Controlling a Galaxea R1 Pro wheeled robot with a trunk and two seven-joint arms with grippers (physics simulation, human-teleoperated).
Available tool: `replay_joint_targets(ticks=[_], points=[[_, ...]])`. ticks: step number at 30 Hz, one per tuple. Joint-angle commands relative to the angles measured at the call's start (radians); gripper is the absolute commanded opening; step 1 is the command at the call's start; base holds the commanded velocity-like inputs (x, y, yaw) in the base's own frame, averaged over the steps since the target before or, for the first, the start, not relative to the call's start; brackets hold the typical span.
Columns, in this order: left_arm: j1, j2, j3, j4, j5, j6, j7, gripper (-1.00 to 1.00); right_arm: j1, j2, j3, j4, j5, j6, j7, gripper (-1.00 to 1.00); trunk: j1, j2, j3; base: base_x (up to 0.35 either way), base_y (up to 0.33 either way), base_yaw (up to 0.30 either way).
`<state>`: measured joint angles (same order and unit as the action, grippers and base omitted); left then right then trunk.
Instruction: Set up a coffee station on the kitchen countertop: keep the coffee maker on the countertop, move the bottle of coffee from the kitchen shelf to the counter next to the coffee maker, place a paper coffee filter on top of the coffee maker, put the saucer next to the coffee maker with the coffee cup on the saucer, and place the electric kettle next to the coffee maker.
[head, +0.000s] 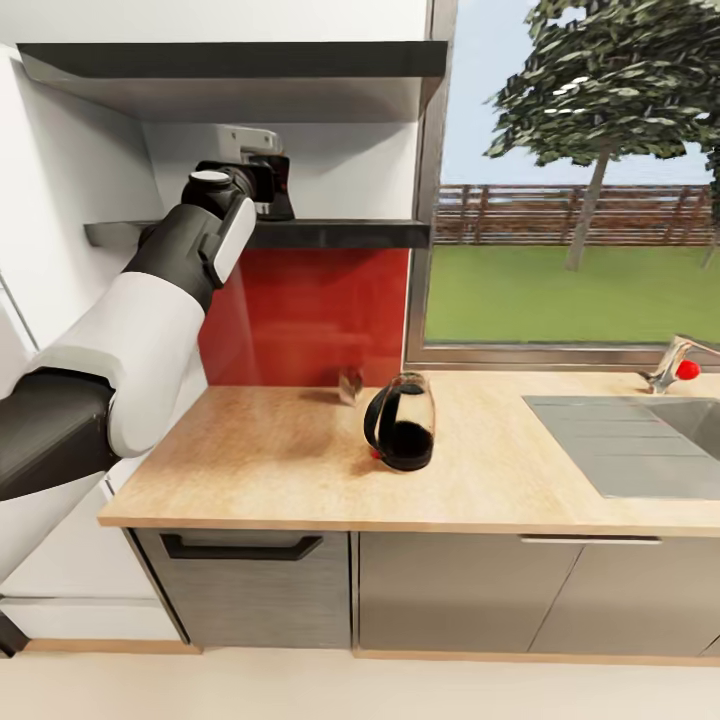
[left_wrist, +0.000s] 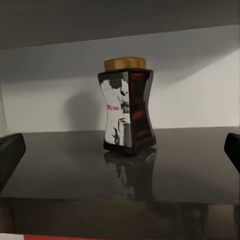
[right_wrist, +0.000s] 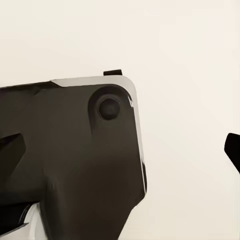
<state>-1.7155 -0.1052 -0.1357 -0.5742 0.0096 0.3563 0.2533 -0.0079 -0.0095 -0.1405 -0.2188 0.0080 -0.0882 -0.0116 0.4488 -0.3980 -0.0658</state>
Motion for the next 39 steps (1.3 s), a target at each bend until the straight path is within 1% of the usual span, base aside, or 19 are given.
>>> replay_joint_targets(ticks=[1, 5, 14, 20, 25, 32, 39], points=[[-0.001, 0.001, -0.005, -0.002, 0.001, 0.006, 0.006, 1.0, -0.001, 0.0, -0.004, 0.001, 0.001, -0.003, -0.001, 1.0, 0.001, -0.002, -0.002, 0.337, 0.0, 0.0], [-0.001, 0.002, -0.005, -0.002, 0.001, 0.005, 0.006, 1.0, -0.001, 0.0, -0.003, 0.001, 0.001, -0.003, -0.001, 1.0, 0.001, -0.002, -0.002, 0.252, 0.0, 0.0], [-0.001, 0.005, -0.002, -0.004, 0.002, 0.001, 0.006, 1.0, -0.001, 0.0, -0.002, 0.002, 0.001, -0.004, -0.001, 1.0, 0.001, -0.002, -0.002, 0.031, 0.0, 0.0], [-0.001, 0.005, -0.002, -0.004, 0.008, 0.002, 0.005, 1.0, -0.001, 0.0, -0.002, 0.003, 0.001, -0.004, -0.001, 1.0, 0.001, -0.002, -0.002, 0.155, 0.065, 0.0], [-0.001, 0.005, -0.003, -0.005, 0.007, -0.001, 0.005, 1.0, -0.001, 0.0, -0.002, 0.005, 0.001, -0.004, 0.0, 1.0, 0.001, -0.002, -0.002, 0.03, 0.009, 0.0], [-0.001, 0.005, -0.002, -0.006, 0.01, 0.0, 0.004, 1.0, -0.001, 0.001, -0.002, 0.006, 0.001, -0.004, 0.0, 1.0, 0.001, -0.002, -0.002, 0.243, 0.025, 0.0], [0.0, 0.005, -0.004, -0.006, 0.01, -0.002, 0.005, 1.0, -0.001, 0.0, -0.002, 0.007, 0.001, -0.004, 0.0, 1.0, 0.001, -0.002, -0.002, 0.071, 0.021, 0.0]])
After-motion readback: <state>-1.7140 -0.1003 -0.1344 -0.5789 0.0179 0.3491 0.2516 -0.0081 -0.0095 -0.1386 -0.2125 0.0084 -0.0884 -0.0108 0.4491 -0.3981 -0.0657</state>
